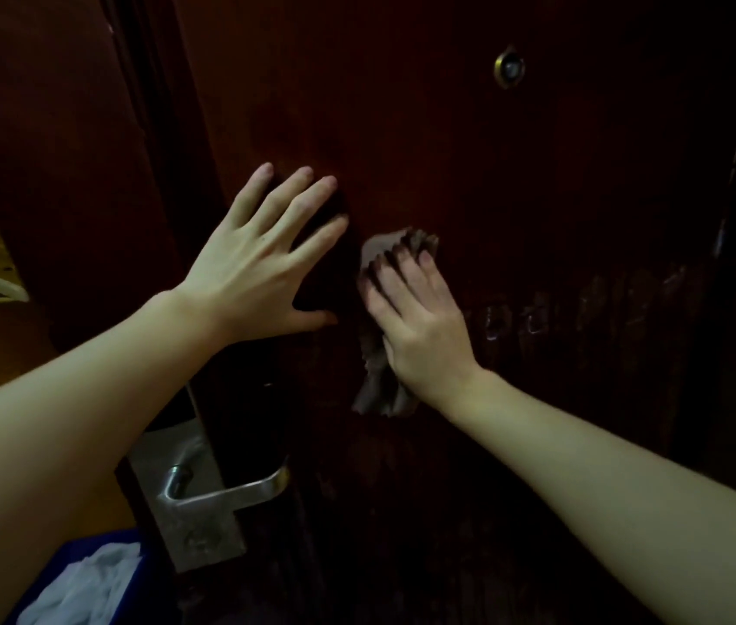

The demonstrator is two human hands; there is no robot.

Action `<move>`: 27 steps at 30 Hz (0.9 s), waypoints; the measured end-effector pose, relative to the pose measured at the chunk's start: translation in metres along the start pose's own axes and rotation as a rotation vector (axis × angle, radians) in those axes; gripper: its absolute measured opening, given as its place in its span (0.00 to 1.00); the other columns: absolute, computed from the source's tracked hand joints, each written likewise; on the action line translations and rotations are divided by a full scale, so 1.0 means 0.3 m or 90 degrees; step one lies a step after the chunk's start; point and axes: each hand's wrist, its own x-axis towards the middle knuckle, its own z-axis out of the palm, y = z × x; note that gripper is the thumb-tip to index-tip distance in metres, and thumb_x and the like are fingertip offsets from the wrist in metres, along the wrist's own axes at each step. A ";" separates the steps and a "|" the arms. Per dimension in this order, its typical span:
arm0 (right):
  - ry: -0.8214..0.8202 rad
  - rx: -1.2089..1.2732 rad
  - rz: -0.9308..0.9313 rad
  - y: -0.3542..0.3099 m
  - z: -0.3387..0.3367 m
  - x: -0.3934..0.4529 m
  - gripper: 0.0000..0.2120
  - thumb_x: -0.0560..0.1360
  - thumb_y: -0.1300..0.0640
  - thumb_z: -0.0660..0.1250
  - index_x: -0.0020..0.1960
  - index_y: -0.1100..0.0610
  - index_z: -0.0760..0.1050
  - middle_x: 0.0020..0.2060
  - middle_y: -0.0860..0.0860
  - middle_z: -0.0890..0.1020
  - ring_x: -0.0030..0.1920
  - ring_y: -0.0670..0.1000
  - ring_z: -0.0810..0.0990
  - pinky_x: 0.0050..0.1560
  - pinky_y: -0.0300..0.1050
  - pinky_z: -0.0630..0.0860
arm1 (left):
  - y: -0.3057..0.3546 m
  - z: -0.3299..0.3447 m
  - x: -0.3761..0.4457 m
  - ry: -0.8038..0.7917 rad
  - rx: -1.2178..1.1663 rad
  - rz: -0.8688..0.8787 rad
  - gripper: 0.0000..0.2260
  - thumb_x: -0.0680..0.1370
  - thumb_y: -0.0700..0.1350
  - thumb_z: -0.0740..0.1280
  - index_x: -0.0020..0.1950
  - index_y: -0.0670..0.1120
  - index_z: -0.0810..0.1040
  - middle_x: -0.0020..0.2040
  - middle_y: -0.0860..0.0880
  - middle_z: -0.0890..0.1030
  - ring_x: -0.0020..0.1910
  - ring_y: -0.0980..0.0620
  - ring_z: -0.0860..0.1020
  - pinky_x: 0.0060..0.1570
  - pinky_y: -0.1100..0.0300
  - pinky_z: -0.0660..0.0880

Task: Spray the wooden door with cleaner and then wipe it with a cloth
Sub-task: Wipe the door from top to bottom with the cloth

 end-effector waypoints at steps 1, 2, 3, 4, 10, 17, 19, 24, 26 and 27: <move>-0.024 0.003 -0.019 0.010 0.002 -0.065 0.16 0.77 0.64 0.63 0.63 0.62 0.78 0.62 0.61 0.78 0.67 0.65 0.72 0.73 0.62 0.60 | 0.016 0.004 0.011 -0.002 -0.001 -0.002 0.44 0.66 0.69 0.69 0.73 0.42 0.67 0.75 0.36 0.62 0.75 0.35 0.59 0.74 0.37 0.51; -0.055 0.002 -0.040 0.027 0.001 -0.128 0.16 0.76 0.64 0.65 0.63 0.61 0.78 0.62 0.61 0.79 0.67 0.64 0.72 0.73 0.61 0.60 | 0.032 0.007 0.022 -0.006 -0.001 -0.004 0.44 0.67 0.69 0.68 0.73 0.42 0.67 0.75 0.36 0.62 0.75 0.35 0.59 0.74 0.37 0.51; -0.081 -0.004 -0.062 0.048 -0.003 -0.181 0.18 0.74 0.64 0.68 0.64 0.60 0.78 0.62 0.60 0.79 0.67 0.63 0.72 0.74 0.61 0.60 | 0.047 0.010 0.032 -0.010 -0.002 -0.006 0.44 0.67 0.69 0.67 0.73 0.41 0.67 0.75 0.36 0.61 0.75 0.35 0.59 0.74 0.37 0.51; -0.099 -0.011 -0.085 0.073 -0.009 -0.216 0.19 0.73 0.64 0.69 0.64 0.60 0.77 0.62 0.59 0.79 0.68 0.63 0.72 0.74 0.60 0.60 | 0.062 0.013 0.043 -0.014 -0.003 -0.006 0.44 0.68 0.69 0.67 0.73 0.41 0.67 0.75 0.36 0.61 0.75 0.35 0.59 0.74 0.37 0.51; -0.036 -0.003 -0.024 0.184 -0.055 -0.056 0.17 0.80 0.61 0.56 0.64 0.61 0.77 0.64 0.60 0.78 0.69 0.63 0.71 0.73 0.61 0.61 | 0.152 0.024 0.114 -0.029 -0.005 0.036 0.43 0.67 0.68 0.70 0.71 0.40 0.69 0.74 0.36 0.64 0.74 0.36 0.61 0.73 0.36 0.54; -0.064 0.012 0.017 0.190 -0.043 -0.305 0.16 0.78 0.63 0.61 0.65 0.60 0.77 0.62 0.59 0.79 0.67 0.62 0.72 0.74 0.59 0.61 | 0.208 0.019 0.171 -0.053 0.001 0.053 0.42 0.68 0.67 0.70 0.72 0.42 0.68 0.74 0.36 0.63 0.74 0.36 0.60 0.73 0.37 0.54; -0.085 0.008 -0.018 0.221 -0.052 -0.331 0.17 0.76 0.63 0.65 0.65 0.59 0.77 0.63 0.58 0.79 0.68 0.61 0.73 0.73 0.59 0.61 | 0.217 0.015 0.177 -0.058 0.005 0.054 0.43 0.67 0.67 0.70 0.74 0.42 0.66 0.75 0.36 0.62 0.74 0.36 0.60 0.74 0.37 0.53; -0.008 0.017 0.033 0.341 -0.094 -0.098 0.17 0.81 0.63 0.55 0.66 0.61 0.76 0.64 0.59 0.77 0.69 0.62 0.71 0.74 0.59 0.60 | 0.273 0.017 0.234 -0.068 0.013 0.064 0.47 0.65 0.68 0.72 0.75 0.41 0.64 0.75 0.37 0.61 0.75 0.37 0.59 0.74 0.37 0.53; 0.025 0.019 0.072 0.354 -0.094 -0.045 0.17 0.80 0.63 0.57 0.66 0.61 0.75 0.66 0.59 0.76 0.70 0.62 0.70 0.75 0.59 0.59 | 0.288 0.014 0.253 -0.070 0.012 0.062 0.48 0.65 0.68 0.72 0.74 0.40 0.63 0.75 0.37 0.61 0.75 0.37 0.59 0.74 0.38 0.53; 0.028 0.024 0.085 0.353 -0.090 -0.061 0.17 0.80 0.63 0.57 0.66 0.61 0.76 0.66 0.60 0.76 0.70 0.62 0.70 0.75 0.59 0.59 | 0.295 0.014 0.265 -0.071 0.005 0.062 0.48 0.64 0.68 0.73 0.74 0.40 0.64 0.75 0.37 0.61 0.75 0.37 0.59 0.74 0.37 0.53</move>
